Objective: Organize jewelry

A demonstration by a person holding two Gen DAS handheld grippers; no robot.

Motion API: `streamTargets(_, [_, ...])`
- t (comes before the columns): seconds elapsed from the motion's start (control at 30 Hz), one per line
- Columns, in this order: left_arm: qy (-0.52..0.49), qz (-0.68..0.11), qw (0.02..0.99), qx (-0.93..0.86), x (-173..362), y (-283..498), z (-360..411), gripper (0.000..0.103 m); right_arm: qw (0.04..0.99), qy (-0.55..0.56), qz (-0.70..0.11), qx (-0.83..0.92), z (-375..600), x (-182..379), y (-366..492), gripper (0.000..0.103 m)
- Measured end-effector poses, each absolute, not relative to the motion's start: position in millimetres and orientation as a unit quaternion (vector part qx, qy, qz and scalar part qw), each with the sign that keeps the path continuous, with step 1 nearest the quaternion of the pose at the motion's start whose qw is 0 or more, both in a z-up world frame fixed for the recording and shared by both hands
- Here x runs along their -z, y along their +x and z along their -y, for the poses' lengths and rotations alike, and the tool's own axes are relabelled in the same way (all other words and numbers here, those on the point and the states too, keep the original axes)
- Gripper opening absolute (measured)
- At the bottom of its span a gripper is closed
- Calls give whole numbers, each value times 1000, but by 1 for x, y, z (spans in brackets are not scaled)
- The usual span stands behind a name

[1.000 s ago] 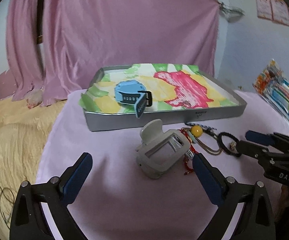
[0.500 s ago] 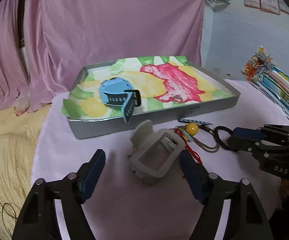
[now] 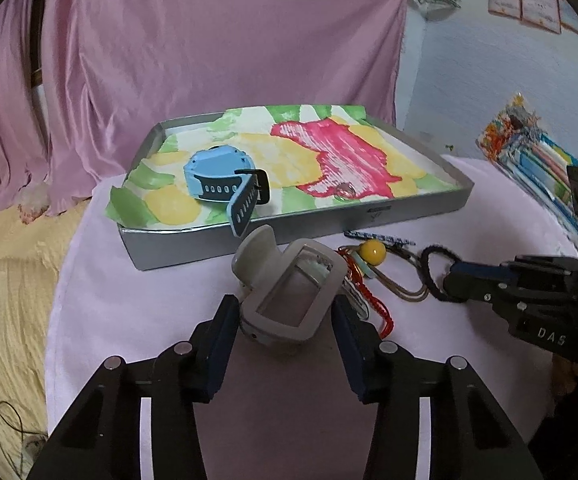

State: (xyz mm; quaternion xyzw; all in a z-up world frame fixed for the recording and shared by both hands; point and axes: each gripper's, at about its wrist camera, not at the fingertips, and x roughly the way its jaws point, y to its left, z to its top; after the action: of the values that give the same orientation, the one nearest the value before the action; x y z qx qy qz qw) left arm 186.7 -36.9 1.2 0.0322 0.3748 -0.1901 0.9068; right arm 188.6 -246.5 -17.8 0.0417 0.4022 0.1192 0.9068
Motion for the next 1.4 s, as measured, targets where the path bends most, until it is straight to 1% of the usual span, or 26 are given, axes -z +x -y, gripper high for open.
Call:
streamTargets(0.03, [26,-373,908,189,-2,186,36,42,907,45,-402,-120,247,18,189,12])
streamTargets(0.07, [23,-372,909,187,-2,186,35,39,907,50,-401,-121,248,19,189,12])
streamTargets(0.43, [1,-365,913,184,-3,174,34,38,914,60,-381,-126,251,12,183,12])
streamTargets(0.8, [-47,-307,935,171,-28,168,23,38,929,56,-343,-127,257,-10,189,12])
streamTargets(1.1, [-83,-298,942,128,-42,206,4,38,935,50,-317,-150,248,-29,232,12])
streamTargets(1.4, [-86,-312,941,100,-37,239,-2,38,922,50,-344,-170,223,-19,278,12])
